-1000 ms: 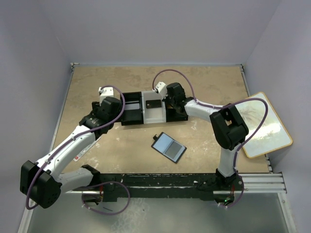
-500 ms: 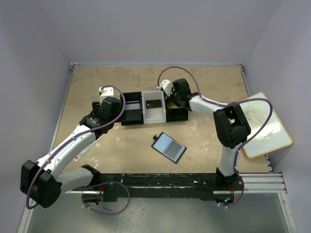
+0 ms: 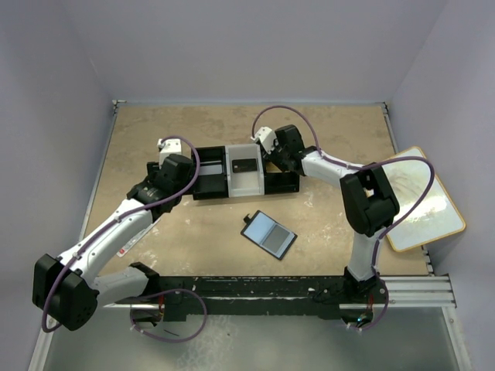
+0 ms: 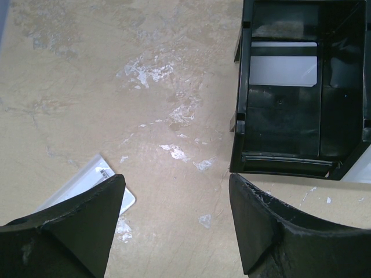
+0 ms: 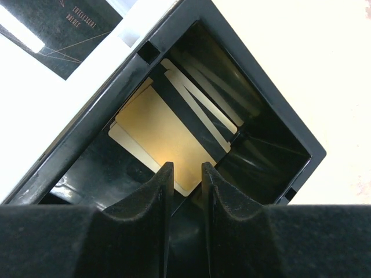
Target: Take the credit cards out of the card holder
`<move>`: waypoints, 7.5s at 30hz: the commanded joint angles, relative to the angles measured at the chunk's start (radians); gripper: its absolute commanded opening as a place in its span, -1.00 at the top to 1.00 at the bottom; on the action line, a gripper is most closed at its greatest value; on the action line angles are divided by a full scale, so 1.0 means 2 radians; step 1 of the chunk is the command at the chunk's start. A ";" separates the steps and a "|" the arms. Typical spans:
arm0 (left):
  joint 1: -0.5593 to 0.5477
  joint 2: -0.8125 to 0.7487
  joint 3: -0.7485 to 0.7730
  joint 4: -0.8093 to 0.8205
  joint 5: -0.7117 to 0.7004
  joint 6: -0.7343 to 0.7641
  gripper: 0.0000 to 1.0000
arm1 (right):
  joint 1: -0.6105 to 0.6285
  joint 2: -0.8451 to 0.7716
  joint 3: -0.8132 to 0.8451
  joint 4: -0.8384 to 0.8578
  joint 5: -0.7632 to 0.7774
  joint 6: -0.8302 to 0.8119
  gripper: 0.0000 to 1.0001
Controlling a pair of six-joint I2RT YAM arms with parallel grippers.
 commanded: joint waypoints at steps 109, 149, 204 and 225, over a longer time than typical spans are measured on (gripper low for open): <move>-0.102 -0.043 -0.095 0.126 0.242 -0.151 -0.41 | 0.035 -0.426 -0.414 0.094 -0.129 0.611 0.21; -0.194 0.154 -0.116 0.230 0.222 -0.141 -0.25 | 0.035 -0.419 -0.461 0.115 -0.122 0.595 0.19; -0.237 0.213 -0.080 0.197 0.162 -0.144 0.00 | 0.035 -0.444 -0.462 0.093 -0.127 0.587 0.22; -0.242 0.217 -0.067 0.198 0.171 -0.141 0.02 | 0.035 -0.401 -0.457 0.115 -0.143 0.580 0.27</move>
